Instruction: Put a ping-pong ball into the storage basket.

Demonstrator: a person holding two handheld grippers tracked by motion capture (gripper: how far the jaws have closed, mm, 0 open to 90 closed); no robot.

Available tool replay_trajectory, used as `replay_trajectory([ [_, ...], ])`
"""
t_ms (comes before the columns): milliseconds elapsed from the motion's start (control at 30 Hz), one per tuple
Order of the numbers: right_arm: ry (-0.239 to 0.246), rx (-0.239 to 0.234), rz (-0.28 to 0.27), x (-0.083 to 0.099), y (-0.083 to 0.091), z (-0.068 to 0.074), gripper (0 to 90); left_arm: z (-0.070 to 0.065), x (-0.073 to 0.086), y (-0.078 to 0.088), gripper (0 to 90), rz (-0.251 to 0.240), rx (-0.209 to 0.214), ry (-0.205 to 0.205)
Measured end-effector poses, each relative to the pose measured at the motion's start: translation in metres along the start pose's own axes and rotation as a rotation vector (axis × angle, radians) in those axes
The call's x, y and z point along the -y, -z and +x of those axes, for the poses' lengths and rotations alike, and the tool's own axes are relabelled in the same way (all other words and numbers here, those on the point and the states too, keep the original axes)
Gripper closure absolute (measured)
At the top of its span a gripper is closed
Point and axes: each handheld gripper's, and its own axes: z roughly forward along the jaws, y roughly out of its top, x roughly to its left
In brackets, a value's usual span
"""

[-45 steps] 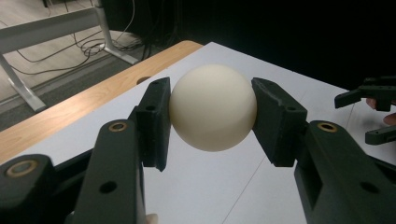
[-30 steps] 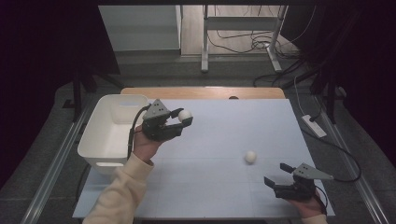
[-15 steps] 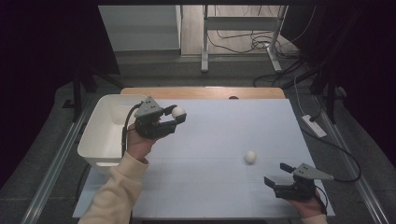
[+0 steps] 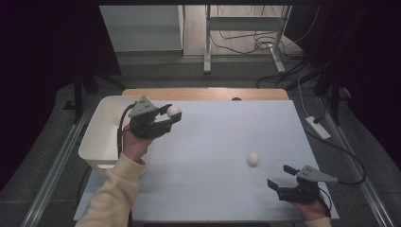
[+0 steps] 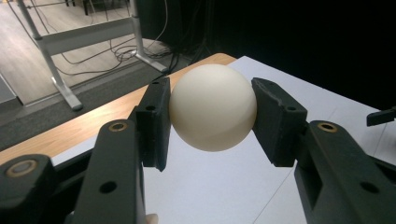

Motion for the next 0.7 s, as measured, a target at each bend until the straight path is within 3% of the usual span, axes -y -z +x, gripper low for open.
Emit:
replay_trajectory([
  [700,0.003,-0.002,-0.004,-0.001,0.000,0.000,10.5,0.015,0.005,0.007,50.6,0.014,-0.057,0.022],
])
